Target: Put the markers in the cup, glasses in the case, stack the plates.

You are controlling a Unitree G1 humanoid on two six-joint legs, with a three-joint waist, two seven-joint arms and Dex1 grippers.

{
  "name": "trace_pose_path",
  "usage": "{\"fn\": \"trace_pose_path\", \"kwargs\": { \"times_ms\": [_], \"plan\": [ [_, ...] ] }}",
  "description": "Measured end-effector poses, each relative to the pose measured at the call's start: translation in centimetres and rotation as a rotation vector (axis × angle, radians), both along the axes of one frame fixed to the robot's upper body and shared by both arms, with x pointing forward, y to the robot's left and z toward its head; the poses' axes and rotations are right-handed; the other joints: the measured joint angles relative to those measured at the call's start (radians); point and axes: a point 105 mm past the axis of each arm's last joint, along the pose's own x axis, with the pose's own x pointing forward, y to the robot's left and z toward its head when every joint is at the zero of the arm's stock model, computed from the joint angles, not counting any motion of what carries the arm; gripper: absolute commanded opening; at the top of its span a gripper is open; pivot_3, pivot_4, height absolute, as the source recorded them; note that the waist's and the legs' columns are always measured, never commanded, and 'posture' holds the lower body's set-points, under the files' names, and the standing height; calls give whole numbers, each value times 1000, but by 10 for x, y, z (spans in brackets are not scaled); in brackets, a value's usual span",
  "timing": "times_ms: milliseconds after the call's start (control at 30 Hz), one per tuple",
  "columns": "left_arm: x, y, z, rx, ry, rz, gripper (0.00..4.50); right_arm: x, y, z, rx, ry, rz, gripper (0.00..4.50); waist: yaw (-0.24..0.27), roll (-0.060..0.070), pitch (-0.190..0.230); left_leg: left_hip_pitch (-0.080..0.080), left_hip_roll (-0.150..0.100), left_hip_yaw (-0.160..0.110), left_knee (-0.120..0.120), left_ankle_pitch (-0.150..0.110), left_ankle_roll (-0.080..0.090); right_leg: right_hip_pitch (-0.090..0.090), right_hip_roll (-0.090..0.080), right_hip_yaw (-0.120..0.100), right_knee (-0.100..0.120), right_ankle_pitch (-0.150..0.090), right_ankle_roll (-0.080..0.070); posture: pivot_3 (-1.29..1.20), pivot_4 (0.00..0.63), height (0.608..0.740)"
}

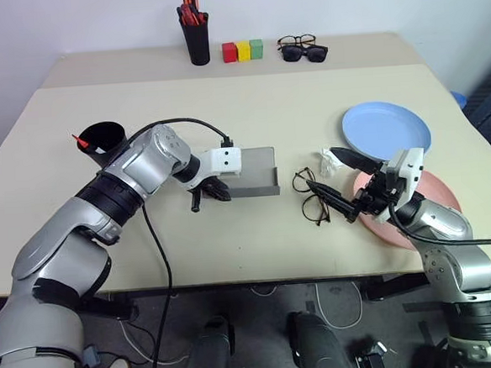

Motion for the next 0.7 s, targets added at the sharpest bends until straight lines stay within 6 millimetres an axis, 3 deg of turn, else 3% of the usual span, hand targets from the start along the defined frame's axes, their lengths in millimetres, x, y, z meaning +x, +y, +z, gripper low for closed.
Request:
{"fn": "trace_pose_path", "kwargs": {
  "times_ms": [367,533,700],
  "plan": [
    [-11,-18,-6,-23,46,-6,244,-2,-15,-16,-48,62,-75,4500,-3,0,0,2,0,-1,3,0,1,0,0,0,10,-1,3,0,150,740],
    [-19,-31,0,-44,71,1,244,-3,-28,-26,-81,98,-119,4500,-3,0,0,2,0,-1,10,0,1,2,0,0,11,-3,1,0,150,740],
    [-24,-32,-1,-49,95,23,244,-5,-38,-34,-124,134,-133,4500,-4,0,0,2,0,-1,14,0,2,3,0,0,12,-3,0,0,150,740]
  ]
}}
